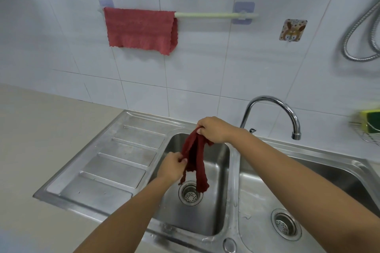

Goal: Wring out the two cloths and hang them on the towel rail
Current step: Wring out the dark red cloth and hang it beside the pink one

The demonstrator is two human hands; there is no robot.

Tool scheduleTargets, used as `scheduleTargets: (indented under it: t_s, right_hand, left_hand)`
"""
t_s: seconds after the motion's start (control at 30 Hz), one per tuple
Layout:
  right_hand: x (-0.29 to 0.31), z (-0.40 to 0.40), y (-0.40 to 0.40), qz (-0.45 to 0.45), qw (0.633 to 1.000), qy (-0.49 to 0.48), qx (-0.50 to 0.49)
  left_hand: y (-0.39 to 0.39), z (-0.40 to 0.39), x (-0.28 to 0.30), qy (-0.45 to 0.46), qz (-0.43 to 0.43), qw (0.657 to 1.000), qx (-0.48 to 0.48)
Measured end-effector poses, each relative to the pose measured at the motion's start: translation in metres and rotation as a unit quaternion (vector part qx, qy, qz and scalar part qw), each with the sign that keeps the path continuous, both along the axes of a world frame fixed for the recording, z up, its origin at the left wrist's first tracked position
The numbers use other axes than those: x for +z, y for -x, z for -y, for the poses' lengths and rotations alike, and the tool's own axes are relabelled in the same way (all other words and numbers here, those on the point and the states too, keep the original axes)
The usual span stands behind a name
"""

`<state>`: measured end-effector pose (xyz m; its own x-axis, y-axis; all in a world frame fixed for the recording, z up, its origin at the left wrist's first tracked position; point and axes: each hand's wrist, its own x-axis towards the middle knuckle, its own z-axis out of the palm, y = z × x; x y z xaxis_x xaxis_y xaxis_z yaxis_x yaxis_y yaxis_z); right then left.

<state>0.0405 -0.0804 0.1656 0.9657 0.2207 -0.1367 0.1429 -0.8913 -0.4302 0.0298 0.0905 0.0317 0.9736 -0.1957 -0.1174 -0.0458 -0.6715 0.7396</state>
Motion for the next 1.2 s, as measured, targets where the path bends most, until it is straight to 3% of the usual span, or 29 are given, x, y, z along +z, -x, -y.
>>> scheduleTargets:
  t_s: [0.13,0.27,0.37,0.5,0.7,0.8,0.87,0.9,0.93,0.97,1.0,1.03,1.07,1.1,1.13,1.17,1.2]
  right_hand:
    - [-0.014,0.018,-0.005,-0.012,0.985,0.169,0.015]
    - [-0.034,0.034,-0.002,-0.034,0.965,0.260,0.024]
    - [-0.049,0.042,-0.003,-0.021,0.967,0.255,0.021]
    - [-0.064,0.042,-0.003,0.033,0.966,0.256,0.011]
    - [-0.075,0.043,-0.001,-0.028,0.960,0.276,0.024]
    - [-0.061,0.042,-0.012,-0.051,0.971,0.234,-0.009]
    - [-0.030,0.037,-0.026,0.036,0.983,0.158,-0.080]
    - [-0.009,0.032,-0.032,0.130,0.979,0.100,-0.121]
    - [0.012,0.027,-0.035,0.253,0.955,0.031,-0.153]
    - [0.029,0.022,-0.036,0.386,0.907,-0.032,-0.167]
    - [0.041,0.018,-0.036,0.498,0.850,-0.060,-0.162]
    - [0.046,0.015,-0.034,0.551,0.820,-0.038,-0.148]
    - [0.045,0.016,-0.033,0.530,0.839,0.022,-0.121]
    - [0.039,0.017,-0.031,0.438,0.890,0.096,-0.089]
    - [0.029,0.018,-0.029,0.289,0.941,0.166,-0.062]
    - [0.019,0.018,-0.027,0.155,0.964,0.210,-0.044]
    - [0.010,0.018,-0.026,0.095,0.970,0.221,-0.034]
  left_hand:
    - [-0.002,-0.010,0.008,0.035,-0.007,0.994,0.105]
    - [-0.004,-0.029,0.014,-0.089,0.084,0.993,0.004]
    - [-0.005,-0.043,0.021,-0.202,0.145,0.964,-0.098]
    - [-0.007,-0.054,0.026,-0.262,0.138,0.942,-0.159]
    - [-0.014,-0.072,0.027,-0.349,0.087,0.919,-0.158]
    - [-0.030,-0.077,0.047,-0.356,0.083,0.924,-0.116]
    - [-0.046,-0.077,0.079,-0.280,0.138,0.950,-0.021]
    - [-0.050,-0.076,0.101,-0.215,0.200,0.955,0.037]
    - [-0.054,-0.076,0.124,-0.139,0.291,0.943,0.082]
    - [-0.055,-0.077,0.144,-0.087,0.397,0.907,0.110]
    - [-0.055,-0.079,0.160,-0.078,0.484,0.863,0.119]
    - [-0.057,-0.084,0.170,-0.108,0.521,0.839,0.109]
    - [-0.059,-0.090,0.173,-0.165,0.494,0.851,0.069]
    - [-0.061,-0.096,0.171,-0.234,0.396,0.888,0.002]
    - [-0.061,-0.101,0.165,-0.306,0.245,0.916,-0.081]
    - [-0.060,-0.104,0.157,-0.346,0.105,0.920,-0.151]
    - [-0.062,-0.106,0.148,-0.352,0.033,0.918,-0.181]
